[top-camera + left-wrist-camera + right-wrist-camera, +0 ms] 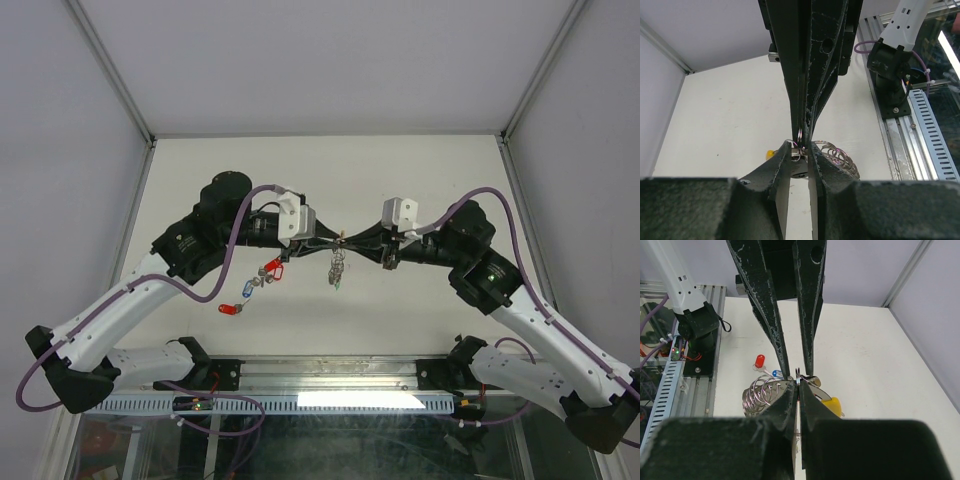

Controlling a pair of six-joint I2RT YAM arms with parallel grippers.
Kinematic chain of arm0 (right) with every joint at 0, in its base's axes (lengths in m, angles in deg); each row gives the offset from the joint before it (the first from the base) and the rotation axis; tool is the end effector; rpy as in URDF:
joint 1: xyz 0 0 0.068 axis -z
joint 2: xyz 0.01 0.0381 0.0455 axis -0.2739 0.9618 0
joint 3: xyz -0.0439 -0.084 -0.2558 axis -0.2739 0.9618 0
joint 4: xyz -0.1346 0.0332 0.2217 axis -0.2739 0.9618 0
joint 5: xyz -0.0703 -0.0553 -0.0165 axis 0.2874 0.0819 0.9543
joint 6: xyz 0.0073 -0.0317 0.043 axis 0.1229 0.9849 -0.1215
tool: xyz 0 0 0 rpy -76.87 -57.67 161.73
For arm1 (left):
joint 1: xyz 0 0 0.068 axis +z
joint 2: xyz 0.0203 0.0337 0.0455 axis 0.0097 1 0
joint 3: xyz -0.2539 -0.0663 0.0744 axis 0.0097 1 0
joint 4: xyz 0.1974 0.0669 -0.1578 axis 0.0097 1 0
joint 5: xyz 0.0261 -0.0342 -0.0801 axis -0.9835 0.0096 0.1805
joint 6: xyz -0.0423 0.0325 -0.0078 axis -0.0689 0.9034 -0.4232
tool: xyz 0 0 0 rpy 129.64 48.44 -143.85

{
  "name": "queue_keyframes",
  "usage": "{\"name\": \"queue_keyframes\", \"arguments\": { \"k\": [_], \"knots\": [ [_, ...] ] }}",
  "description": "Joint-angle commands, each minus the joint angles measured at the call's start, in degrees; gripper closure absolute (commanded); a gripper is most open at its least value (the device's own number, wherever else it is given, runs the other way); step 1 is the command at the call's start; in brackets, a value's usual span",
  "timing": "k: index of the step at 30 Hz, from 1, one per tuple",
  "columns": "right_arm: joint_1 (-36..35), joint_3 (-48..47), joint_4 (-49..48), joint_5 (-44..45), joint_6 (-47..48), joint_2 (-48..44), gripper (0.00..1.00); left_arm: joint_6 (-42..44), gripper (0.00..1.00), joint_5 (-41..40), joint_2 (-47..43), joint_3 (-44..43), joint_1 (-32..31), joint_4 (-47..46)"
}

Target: Put the keys on the keyring

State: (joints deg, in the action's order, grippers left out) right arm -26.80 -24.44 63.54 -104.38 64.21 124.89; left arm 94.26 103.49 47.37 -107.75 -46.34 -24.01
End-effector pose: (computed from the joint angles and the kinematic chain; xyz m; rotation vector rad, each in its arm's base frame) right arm 0.1242 0.1446 0.3890 -1.2428 1.1031 0.8802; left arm 0.1444 -0.1871 0.4152 1.4752 1.1556 -0.8658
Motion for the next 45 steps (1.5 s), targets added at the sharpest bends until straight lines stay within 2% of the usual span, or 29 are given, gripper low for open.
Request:
{"name": "queue_keyframes", "arguments": {
  "k": [1,5,12,18,24,28,35,45],
  "knots": [
    [-0.20,-3.99,-2.78,-1.14,0.65,-0.29,1.00,-0.29,0.83,1.76,0.47,-0.71,-0.33,-2.89],
    [-0.28,-4.23,-2.77,-1.48,0.60,-0.24,1.00,-0.16,0.83,1.28,0.80,-0.37,-0.33,-2.89],
    [-0.28,-4.34,-2.35,-1.86,0.71,-0.01,1.00,0.04,1.00,1.36,1.21,-0.47,-0.30,-2.89],
    [-0.28,-4.88,-0.72,-1.53,1.98,0.09,1.00,0.37,1.00,-0.16,1.38,-0.96,-0.31,-2.07],
    [-0.26,-6.11,3.75,-1.01,4.38,-0.09,0.88,0.71,1.00,-2.41,1.60,-1.46,-0.31,-1.29],
    [-0.28,-7.01,6.57,-1.10,5.88,-0.14,0.85,1.11,1.00,-2.84,1.81,-1.83,-0.33,-0.81],
    [-0.28,-8.12,9.72,-1.74,7.03,0.72,0.96,1.30,1.00,-3.05,1.82,-1.88,-0.31,-0.78],
    [-0.24,-9.25,12.91,2.11,9.66,1.18,0.70,1.80,1.00,-3.39,1.71,-2.01,-0.30,0.29]
  ]
}}
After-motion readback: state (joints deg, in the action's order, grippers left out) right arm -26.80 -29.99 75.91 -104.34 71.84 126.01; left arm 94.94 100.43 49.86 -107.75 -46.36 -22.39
